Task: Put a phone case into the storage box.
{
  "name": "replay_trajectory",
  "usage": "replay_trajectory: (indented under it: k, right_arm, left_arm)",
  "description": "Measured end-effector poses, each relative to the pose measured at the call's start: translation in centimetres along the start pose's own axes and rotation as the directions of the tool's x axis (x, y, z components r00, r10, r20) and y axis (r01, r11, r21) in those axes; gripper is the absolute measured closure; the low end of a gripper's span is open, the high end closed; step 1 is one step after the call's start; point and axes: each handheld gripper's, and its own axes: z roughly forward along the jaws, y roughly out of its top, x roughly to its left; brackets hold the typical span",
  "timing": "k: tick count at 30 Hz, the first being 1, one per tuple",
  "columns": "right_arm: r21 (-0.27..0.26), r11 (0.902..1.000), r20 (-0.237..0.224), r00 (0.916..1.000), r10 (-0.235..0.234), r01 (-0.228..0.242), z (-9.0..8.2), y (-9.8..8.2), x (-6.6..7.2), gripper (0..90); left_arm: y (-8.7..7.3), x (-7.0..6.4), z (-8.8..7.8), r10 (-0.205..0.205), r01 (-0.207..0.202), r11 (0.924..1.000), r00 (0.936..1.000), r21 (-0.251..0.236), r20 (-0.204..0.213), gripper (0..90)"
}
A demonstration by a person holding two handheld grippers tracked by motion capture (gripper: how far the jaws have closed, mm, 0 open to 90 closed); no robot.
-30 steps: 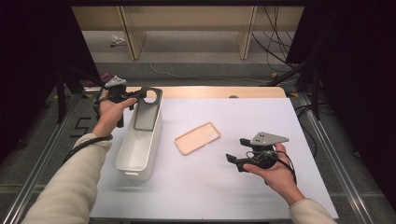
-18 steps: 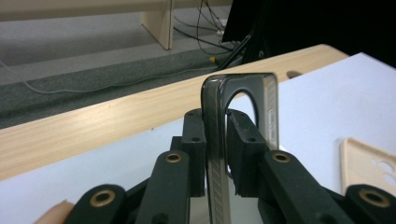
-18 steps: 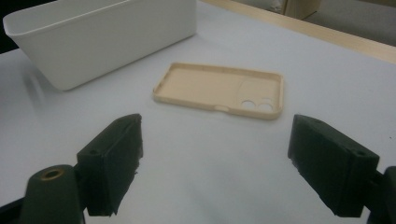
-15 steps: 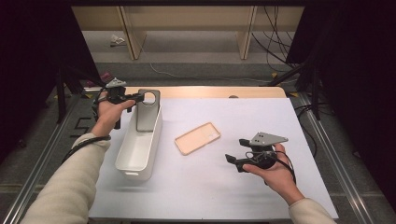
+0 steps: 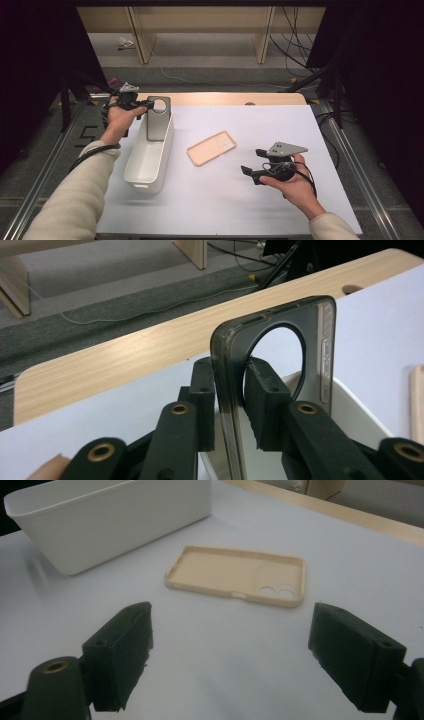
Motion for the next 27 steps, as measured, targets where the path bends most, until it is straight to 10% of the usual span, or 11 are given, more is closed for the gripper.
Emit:
replay_trajectory:
  k: [9,21,27]
  right_arm:
    - [0.0,1.0,0.0,1.0,0.001,-0.001,0.0,0.0,0.0,18.7]
    - [0.002,1.0,-0.001,1.0,0.003,-0.003,0.1,0.0,0.1,18.7]
    - [0.0,1.0,0.001,1.0,0.005,-0.005,0.1,0.0,0.0,18.7]
  left_arm:
    - [0.6,-0.6,0.1,0.031,-0.03,0.9991,0.9989,0.029,-0.035,51.0]
    - [1.6,-1.2,-1.3,-0.042,0.042,0.9991,0.9984,0.002,-0.039,0.0]
    - [1.6,-2.1,-3.4,-0.054,0.053,0.997,0.9985,-0.056,-0.011,0.0]
